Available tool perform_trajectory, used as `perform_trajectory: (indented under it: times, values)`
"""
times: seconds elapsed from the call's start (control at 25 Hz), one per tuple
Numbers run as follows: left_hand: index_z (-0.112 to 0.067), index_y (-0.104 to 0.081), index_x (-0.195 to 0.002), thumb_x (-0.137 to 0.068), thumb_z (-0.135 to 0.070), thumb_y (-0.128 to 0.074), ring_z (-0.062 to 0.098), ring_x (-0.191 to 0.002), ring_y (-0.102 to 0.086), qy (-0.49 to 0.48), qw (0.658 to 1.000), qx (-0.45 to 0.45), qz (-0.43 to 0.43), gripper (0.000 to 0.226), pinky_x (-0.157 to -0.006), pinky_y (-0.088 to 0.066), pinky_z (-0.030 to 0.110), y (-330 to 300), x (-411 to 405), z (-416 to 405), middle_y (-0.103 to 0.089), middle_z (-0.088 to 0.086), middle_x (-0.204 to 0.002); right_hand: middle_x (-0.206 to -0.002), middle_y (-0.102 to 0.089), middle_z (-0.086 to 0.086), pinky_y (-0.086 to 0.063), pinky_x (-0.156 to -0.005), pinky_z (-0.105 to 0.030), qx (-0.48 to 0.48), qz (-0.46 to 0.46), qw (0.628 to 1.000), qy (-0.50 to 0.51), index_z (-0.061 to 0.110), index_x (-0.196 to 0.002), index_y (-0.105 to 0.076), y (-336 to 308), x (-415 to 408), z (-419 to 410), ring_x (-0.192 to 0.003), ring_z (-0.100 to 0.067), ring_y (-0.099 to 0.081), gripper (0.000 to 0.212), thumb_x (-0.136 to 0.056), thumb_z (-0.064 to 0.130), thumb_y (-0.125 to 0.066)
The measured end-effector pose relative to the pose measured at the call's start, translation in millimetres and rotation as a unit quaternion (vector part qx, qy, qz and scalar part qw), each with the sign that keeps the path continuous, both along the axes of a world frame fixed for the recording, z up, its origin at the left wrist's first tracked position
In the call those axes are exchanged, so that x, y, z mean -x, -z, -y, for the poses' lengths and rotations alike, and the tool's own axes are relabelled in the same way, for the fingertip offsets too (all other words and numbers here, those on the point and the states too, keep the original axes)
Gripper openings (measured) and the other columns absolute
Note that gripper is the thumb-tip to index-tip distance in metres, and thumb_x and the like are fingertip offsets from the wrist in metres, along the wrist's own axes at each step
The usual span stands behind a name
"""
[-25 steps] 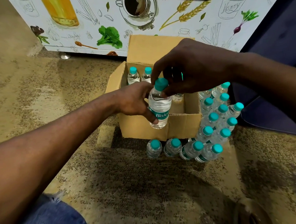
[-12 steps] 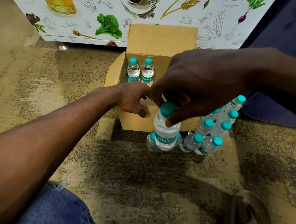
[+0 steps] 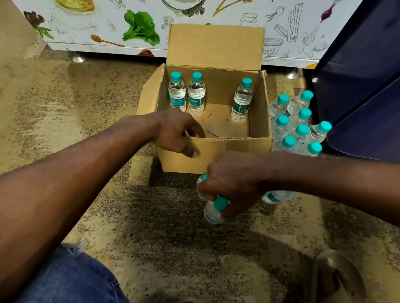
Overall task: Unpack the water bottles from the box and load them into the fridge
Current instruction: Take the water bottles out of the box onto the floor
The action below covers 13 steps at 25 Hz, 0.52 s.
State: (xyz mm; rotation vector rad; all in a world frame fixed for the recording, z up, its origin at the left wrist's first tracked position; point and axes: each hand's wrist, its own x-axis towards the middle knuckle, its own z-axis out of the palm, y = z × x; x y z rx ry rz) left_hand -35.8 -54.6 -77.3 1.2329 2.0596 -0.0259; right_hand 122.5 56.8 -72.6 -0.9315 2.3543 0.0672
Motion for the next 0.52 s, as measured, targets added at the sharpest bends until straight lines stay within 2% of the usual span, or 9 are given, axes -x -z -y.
perform_trajectory:
  times: [0.16,0.32,0.44,0.52]
  values:
    - [-0.037,-0.053,-0.138,-0.084,-0.045,-0.075,0.014,-0.119,-0.059,-0.002,1.000,0.002,-0.005,0.059,-0.104,-0.049,0.040,4,2,1,-0.062,-0.007,-0.134,-0.107,-0.066,-0.003,-0.047,-0.065,-0.028,-0.045,-0.041,0.998,-0.011,0.016,-0.124,-0.055,28,-7,1,-0.077,-0.016,-0.052,0.049,-0.089,0.048,-0.069]
    - [-0.035,-0.055,-0.137,-0.087,-0.040,-0.073,0.014,-0.117,-0.059,-0.007,1.000,-0.005,-0.005,0.054,-0.103,-0.049,0.038,4,2,1,-0.063,-0.006,-0.132,-0.115,-0.066,-0.005,-0.054,-0.071,-0.030,-0.052,-0.038,0.998,-0.006,0.015,-0.132,-0.052,39,-9,-3,-0.092,-0.019,-0.065,0.056,-0.088,0.044,-0.072]
    - [-0.033,-0.058,-0.136,-0.092,-0.029,-0.069,0.008,-0.108,-0.059,-0.006,1.000,-0.019,-0.013,0.045,-0.101,-0.050,0.033,4,3,-1,-0.065,-0.006,-0.128,-0.098,-0.062,0.003,-0.052,-0.065,-0.028,-0.037,-0.024,0.999,0.025,0.020,-0.125,-0.057,33,-6,-6,-0.080,-0.013,-0.060,0.058,-0.083,0.059,-0.071]
    - [-0.031,-0.060,-0.133,-0.094,-0.024,-0.067,0.004,-0.103,-0.056,-0.006,0.999,-0.029,-0.020,0.041,-0.097,-0.049,0.029,6,4,-1,-0.066,-0.007,-0.125,-0.082,-0.049,0.014,-0.041,-0.057,-0.021,0.014,0.001,0.996,0.084,0.025,-0.118,-0.059,18,4,-12,-0.066,0.000,-0.046,0.055,-0.082,0.066,-0.066]
